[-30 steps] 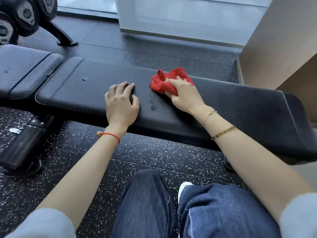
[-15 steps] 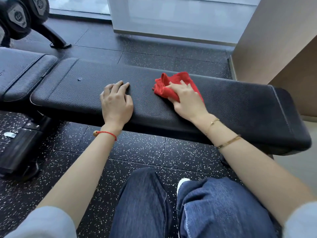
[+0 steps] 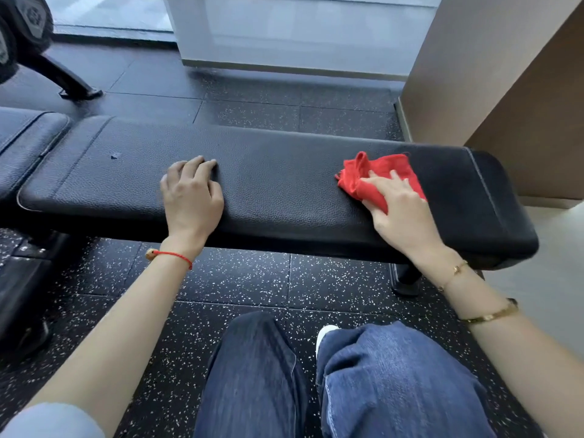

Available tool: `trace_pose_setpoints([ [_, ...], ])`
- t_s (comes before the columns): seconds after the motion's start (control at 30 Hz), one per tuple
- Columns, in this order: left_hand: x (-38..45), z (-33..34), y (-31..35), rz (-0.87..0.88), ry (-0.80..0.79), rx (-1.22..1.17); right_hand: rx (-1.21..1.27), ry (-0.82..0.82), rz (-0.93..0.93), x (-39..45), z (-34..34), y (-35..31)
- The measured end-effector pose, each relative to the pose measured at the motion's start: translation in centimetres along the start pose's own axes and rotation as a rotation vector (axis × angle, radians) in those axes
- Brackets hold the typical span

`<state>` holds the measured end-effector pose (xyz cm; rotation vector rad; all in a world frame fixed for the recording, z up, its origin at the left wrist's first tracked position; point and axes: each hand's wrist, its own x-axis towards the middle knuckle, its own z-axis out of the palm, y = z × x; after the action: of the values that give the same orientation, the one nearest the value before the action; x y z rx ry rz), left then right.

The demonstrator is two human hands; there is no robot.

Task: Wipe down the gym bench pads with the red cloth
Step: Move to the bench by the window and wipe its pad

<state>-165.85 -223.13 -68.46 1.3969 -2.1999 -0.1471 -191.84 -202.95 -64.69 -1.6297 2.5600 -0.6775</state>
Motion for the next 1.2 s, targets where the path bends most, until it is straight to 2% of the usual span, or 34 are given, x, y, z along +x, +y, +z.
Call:
trace_pose_setpoints([
  [0.13,0.1,-0.3,1.8,0.055,-0.002,-0.079,0.064,-0.129,-0.173,0.5,1.5,-3.5],
  [0.27,0.3,-0.1,5.2,0.054,0.009,-0.199,0.121,-0.229,-0.338,-0.9,1.2,-3.5],
  [0.33,0.4,0.3,6.4,0.069,0.001,-0.213,0.147,-0.202,-0.286,-1.3,0.5,-2.0],
  [0.47,0.0,1.6,7.1,0.062,-0.028,-0.178,0.052,-0.058,0.015,1.3,-1.1,2.0],
  [0.57,-0.3,2.1,7.2,0.060,-0.015,-0.143,0.010,0.004,0.144,4.6,-0.5,1.7],
  [0.63,-0.3,2.1,7.3,0.063,-0.017,-0.131,0.015,-0.012,0.110,6.3,0.9,-0.3],
  [0.73,-0.2,2.1,7.1,0.071,-0.003,-0.142,0.037,-0.095,-0.075,6.4,2.6,-3.5],
  [0.8,-0.3,2.1,6.9,0.074,0.007,-0.168,0.072,-0.171,-0.226,4.8,2.8,-4.0],
  [0.87,-0.4,2.1,6.7,0.077,0.015,-0.184,0.123,-0.204,-0.296,3.5,2.2,-2.8],
  [0.93,-0.4,2.1,6.6,0.076,0.020,-0.184,0.131,-0.176,-0.244,3.9,1.5,-0.9],
  [1.07,-0.5,2.1,6.8,0.059,0.026,-0.186,0.041,-0.077,-0.019,9.0,1.4,0.0],
  [1.13,-0.5,2.1,6.9,0.057,0.022,-0.187,0.051,-0.071,0.017,11.3,2.2,-1.6],
  [1.2,-0.4,2.1,6.9,0.056,0.019,-0.192,0.052,-0.100,-0.028,12.3,3.6,-3.8],
])
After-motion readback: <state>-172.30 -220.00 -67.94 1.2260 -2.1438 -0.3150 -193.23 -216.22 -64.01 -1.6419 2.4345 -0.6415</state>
